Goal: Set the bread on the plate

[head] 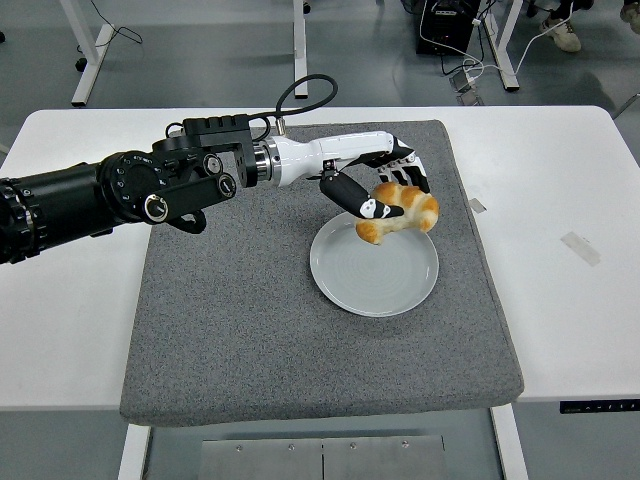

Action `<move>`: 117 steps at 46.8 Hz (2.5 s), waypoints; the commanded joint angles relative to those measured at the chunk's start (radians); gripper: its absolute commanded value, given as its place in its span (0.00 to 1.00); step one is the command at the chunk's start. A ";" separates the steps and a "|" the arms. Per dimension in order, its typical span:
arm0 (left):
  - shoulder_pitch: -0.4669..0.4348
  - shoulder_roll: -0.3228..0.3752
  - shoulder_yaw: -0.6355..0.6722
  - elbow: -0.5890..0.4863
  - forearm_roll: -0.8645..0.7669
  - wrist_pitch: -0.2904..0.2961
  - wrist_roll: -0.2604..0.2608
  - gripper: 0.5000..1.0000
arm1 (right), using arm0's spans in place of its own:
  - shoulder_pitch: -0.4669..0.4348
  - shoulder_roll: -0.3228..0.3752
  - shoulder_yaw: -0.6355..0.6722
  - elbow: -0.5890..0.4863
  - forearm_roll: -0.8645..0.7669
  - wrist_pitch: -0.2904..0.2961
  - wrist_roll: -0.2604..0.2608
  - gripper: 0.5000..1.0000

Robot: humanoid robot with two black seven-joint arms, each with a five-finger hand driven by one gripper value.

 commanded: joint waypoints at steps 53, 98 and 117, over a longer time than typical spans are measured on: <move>0.045 -0.065 0.109 0.154 0.187 0.044 0.000 0.00 | 0.000 0.000 0.000 0.000 0.000 0.000 0.000 1.00; 0.091 -0.065 0.106 0.214 0.186 0.089 0.000 0.00 | -0.002 0.000 0.000 0.000 0.000 0.000 0.000 1.00; 0.102 -0.065 0.099 0.214 0.184 0.107 0.000 0.37 | -0.002 0.000 0.000 0.000 0.000 0.000 0.000 1.00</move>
